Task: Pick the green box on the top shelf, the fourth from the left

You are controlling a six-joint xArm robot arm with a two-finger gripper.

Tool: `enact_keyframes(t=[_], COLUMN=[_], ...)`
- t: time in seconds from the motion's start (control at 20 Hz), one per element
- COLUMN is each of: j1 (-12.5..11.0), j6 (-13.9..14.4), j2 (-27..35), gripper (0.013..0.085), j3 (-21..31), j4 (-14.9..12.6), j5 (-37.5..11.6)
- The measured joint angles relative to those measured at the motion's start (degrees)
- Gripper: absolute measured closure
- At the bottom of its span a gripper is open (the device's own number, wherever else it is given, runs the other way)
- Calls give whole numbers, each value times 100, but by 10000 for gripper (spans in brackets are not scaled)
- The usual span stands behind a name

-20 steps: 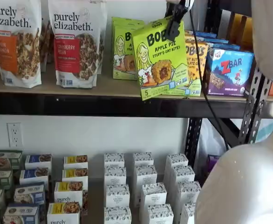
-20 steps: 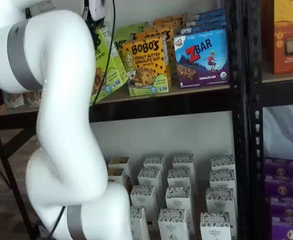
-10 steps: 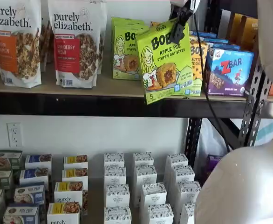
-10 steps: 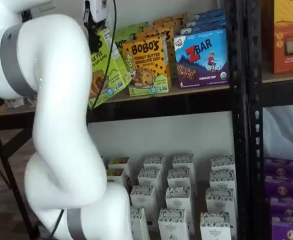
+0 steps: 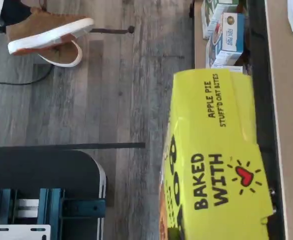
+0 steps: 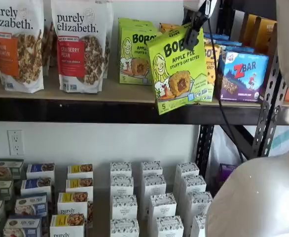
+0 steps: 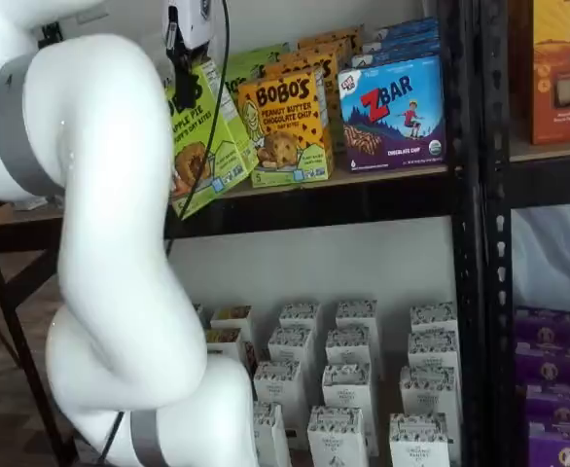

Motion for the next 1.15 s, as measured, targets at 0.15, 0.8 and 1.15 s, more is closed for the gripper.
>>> enact_keyframes(t=[0.15,0.8,1.15], j1=[-13,-120,-252], j6=[-25,-168,-323], j2=[-50,-272,-443], gripper=[810,810,810], j3=[72,369,598], j4=[-18,-86,-126], j5=[-13,-44,-114])
